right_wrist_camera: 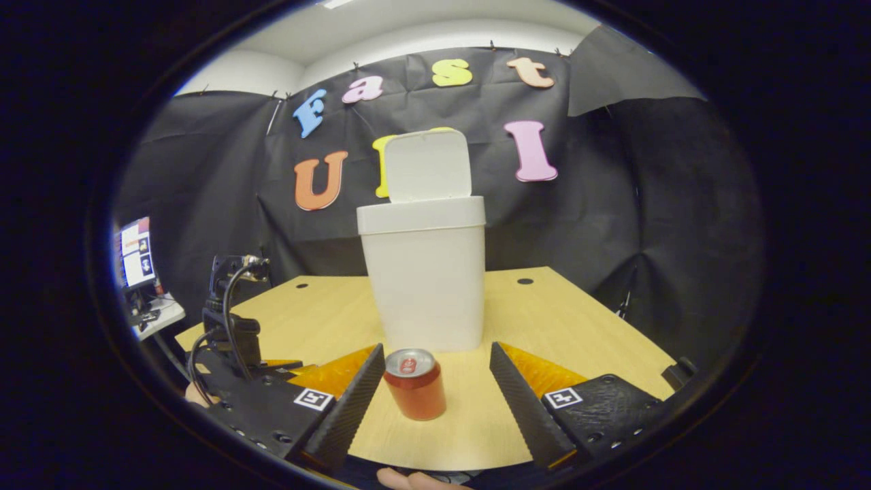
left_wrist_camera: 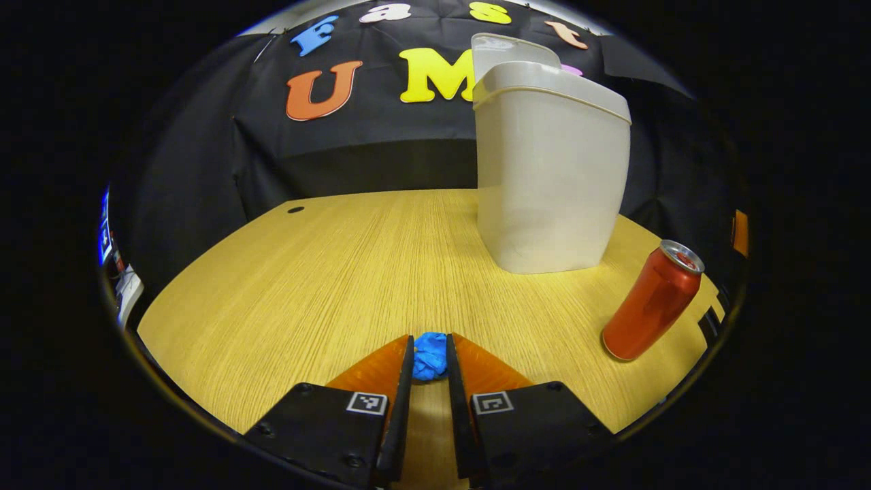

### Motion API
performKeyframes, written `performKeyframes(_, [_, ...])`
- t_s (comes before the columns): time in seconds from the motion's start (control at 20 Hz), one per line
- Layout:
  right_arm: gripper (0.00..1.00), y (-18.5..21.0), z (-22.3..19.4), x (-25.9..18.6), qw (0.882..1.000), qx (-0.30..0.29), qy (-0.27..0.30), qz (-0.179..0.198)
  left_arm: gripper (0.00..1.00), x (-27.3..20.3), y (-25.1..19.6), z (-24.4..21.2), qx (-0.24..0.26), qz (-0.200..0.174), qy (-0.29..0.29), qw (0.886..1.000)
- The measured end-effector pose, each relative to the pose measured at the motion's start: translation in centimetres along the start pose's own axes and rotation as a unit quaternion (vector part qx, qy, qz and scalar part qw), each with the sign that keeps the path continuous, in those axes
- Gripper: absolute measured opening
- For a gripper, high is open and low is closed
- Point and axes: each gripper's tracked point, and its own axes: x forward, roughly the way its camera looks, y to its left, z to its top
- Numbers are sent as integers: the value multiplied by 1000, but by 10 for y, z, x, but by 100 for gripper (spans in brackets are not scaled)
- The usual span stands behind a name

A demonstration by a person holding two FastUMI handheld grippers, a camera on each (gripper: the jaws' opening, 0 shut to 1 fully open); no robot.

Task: Press the lid of the desktop garbage bin to open it, pick up the crumpled paper on the desktop and throw it into the bin, then pick up the pop can on the desktop and drop it into the bin, and finally close the garbage bin lid.

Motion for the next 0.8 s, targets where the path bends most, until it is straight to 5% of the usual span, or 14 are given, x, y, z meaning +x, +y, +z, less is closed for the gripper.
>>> performKeyframes(0.2, [96, 14, -22, 14, 1000, -28, 7, -4, 12, -5, 11, 9, -19, 5, -8, 1000])
performKeyframes(0.5, [97, 15, -55, 34, 998, -24, 50, -6, 9, -8, 17, 15, -85, -29, -7, 996])
performKeyframes(0.65, [97, 13, -61, 38, 998, -24, 56, -9, 24, 2, 16, -2, -103, -32, 28, 994])
performKeyframes(0.8, [97, 10, -64, 40, 998, -19, 61, -11, 50, 2, 14, -1, -113, -41, 30, 992])
